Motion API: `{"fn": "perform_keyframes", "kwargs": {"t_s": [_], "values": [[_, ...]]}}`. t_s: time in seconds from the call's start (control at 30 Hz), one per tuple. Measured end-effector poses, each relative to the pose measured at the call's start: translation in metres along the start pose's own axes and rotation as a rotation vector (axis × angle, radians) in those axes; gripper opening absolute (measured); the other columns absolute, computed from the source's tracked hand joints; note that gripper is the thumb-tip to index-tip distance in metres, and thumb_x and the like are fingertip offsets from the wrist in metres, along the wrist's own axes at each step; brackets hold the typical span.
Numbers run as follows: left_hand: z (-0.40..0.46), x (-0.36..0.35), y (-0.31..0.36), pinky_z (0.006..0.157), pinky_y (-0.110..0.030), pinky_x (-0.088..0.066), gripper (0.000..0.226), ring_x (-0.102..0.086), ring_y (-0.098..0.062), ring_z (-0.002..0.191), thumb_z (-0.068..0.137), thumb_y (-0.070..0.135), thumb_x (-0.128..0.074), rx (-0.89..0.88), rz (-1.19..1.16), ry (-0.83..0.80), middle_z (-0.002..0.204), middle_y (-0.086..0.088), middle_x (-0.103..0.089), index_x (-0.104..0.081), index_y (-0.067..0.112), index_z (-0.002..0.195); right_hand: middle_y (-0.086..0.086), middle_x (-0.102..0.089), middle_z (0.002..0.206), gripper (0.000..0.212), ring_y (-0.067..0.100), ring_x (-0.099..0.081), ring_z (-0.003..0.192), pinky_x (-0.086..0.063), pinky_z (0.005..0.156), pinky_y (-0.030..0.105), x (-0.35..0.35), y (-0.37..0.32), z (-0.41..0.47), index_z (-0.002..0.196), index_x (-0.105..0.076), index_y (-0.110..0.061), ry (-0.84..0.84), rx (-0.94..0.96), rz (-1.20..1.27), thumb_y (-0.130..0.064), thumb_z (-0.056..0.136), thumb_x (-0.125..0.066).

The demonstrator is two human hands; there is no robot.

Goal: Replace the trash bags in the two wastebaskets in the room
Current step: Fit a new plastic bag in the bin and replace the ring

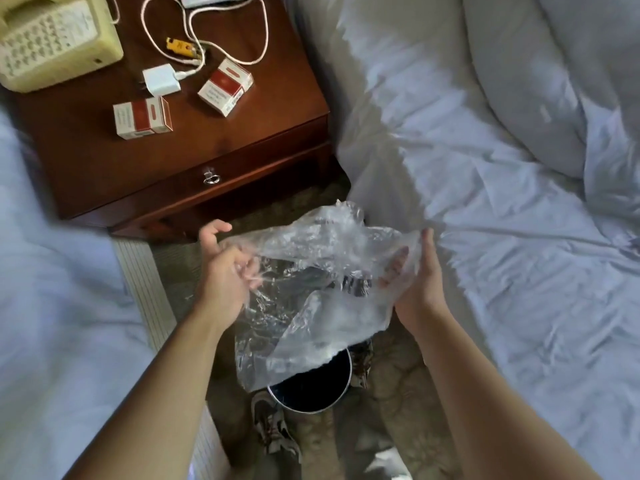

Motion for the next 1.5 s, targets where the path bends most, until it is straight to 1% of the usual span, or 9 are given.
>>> {"fn": "perform_keyframes", "kwargs": {"t_s": [0.1, 0.23, 0.4, 0.5, 0.8, 0.97, 1.07, 1.3, 1.5], "values": [[-0.004, -0.004, 0.013, 0.049, -0.027, -0.035, 0.049, -0.047, -0.016, 0.068, 0.065, -0.017, -0.043, -0.048, 0.162, -0.182, 0.084, -0.005, -0.043, -0.038, 0.028, 0.081, -0.017, -0.072, 0.095, 0.056, 0.000, -0.067, 0.092, -0.050, 0.080, 0.018, -0.012, -0.013, -0.011, 0.105, -0.060, -0.020, -0.213, 0.319, -0.440, -0.050, 0.062, -0.082], [-0.012, -0.005, 0.014, 0.055, -0.024, -0.054, 0.038, -0.064, -0.009, 0.096, 0.089, -0.013, -0.048, -0.242, 0.683, -0.150, 0.111, 0.007, -0.059, -0.045, 0.020, 0.070, 0.002, -0.057, 0.091, 0.023, 0.019, -0.055, 0.082, -0.036, 0.062, 0.016, -0.011, -0.007, 0.003, 0.090, -0.055, -0.012, 0.142, 0.594, -0.974, -0.012, 0.075, -0.072], [0.015, 0.003, -0.027, 0.047, -0.015, -0.051, 0.036, -0.065, -0.003, 0.059, 0.089, -0.011, -0.048, -0.506, 1.115, -0.125, 0.095, 0.011, -0.065, -0.059, 0.019, 0.106, 0.010, -0.056, 0.096, 0.012, 0.024, -0.051, 0.082, -0.032, 0.066, 0.026, -0.021, 0.023, 0.038, 0.088, -0.056, -0.005, 0.183, 0.594, -1.108, 0.002, 0.087, -0.046], [0.057, 0.012, -0.078, 0.062, -0.028, -0.051, 0.038, -0.065, -0.020, 0.076, 0.083, -0.013, -0.050, -0.522, 1.258, -0.152, 0.095, 0.003, -0.062, -0.070, 0.013, 0.103, 0.011, -0.060, 0.118, 0.025, 0.030, -0.056, 0.104, -0.046, 0.082, 0.035, -0.024, 0.062, 0.078, 0.106, -0.063, -0.004, 0.034, 0.601, -1.262, 0.001, 0.085, -0.051], [0.210, 0.030, -0.203, 0.063, -0.040, -0.050, 0.022, -0.067, -0.039, 0.080, 0.095, 0.025, -0.045, -0.091, 1.312, 0.108, 0.085, -0.019, -0.070, -0.067, 0.021, 0.097, 0.020, -0.062, 0.121, 0.027, 0.037, -0.058, 0.111, -0.047, 0.088, 0.038, -0.022, 0.131, 0.235, 0.113, -0.062, 0.001, -0.101, 0.214, -1.589, -0.011, 0.098, -0.042], [0.225, 0.030, -0.220, 0.061, -0.041, -0.049, 0.033, -0.067, -0.041, 0.080, 0.096, 0.034, -0.049, 0.035, 1.346, -0.006, 0.082, -0.025, -0.069, -0.070, 0.013, 0.081, 0.010, -0.054, 0.080, 0.023, 0.021, -0.052, 0.064, -0.038, 0.049, 0.026, -0.014, 0.160, 0.258, 0.081, -0.052, -0.007, -0.282, -0.162, -1.642, -0.013, 0.098, -0.038], [0.219, 0.027, -0.224, 0.055, -0.037, -0.043, 0.044, -0.066, -0.037, 0.072, 0.098, 0.033, -0.048, 0.144, 1.259, -0.034, 0.069, -0.022, -0.066, -0.063, 0.006, 0.067, 0.009, -0.051, 0.076, 0.020, 0.021, -0.049, 0.059, -0.042, 0.051, 0.027, -0.016, 0.174, 0.257, 0.087, -0.054, -0.007, -0.300, -0.254, -1.598, -0.014, 0.098, -0.039], [0.249, 0.010, -0.180, 0.063, -0.037, -0.045, 0.033, -0.063, -0.034, 0.074, 0.098, 0.033, -0.048, -0.257, 1.015, 0.421, 0.077, -0.017, -0.067, -0.063, 0.009, 0.081, 0.022, -0.065, 0.109, 0.030, 0.037, -0.060, 0.105, -0.042, 0.078, 0.032, -0.041, 0.120, 0.287, 0.107, -0.063, 0.003, 0.009, 0.242, -1.400, -0.010, 0.100, -0.038], [0.245, 0.001, -0.157, 0.074, -0.029, -0.055, 0.021, -0.067, -0.014, 0.084, 0.088, 0.033, -0.062, -0.412, 0.642, 0.350, 0.093, 0.007, -0.068, -0.065, 0.024, 0.108, 0.006, -0.058, 0.074, 0.025, 0.020, -0.053, 0.072, -0.044, 0.068, 0.030, -0.026, 0.117, 0.267, 0.074, -0.055, -0.013, 0.083, 0.578, -0.993, -0.007, 0.096, -0.045]]}}
Point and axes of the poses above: each hand's wrist, its own z-axis towards the middle knuckle, its own x-axis out of the back of the hand, y = z × x, the point moved 3 cm from there along z, towards the middle knuckle
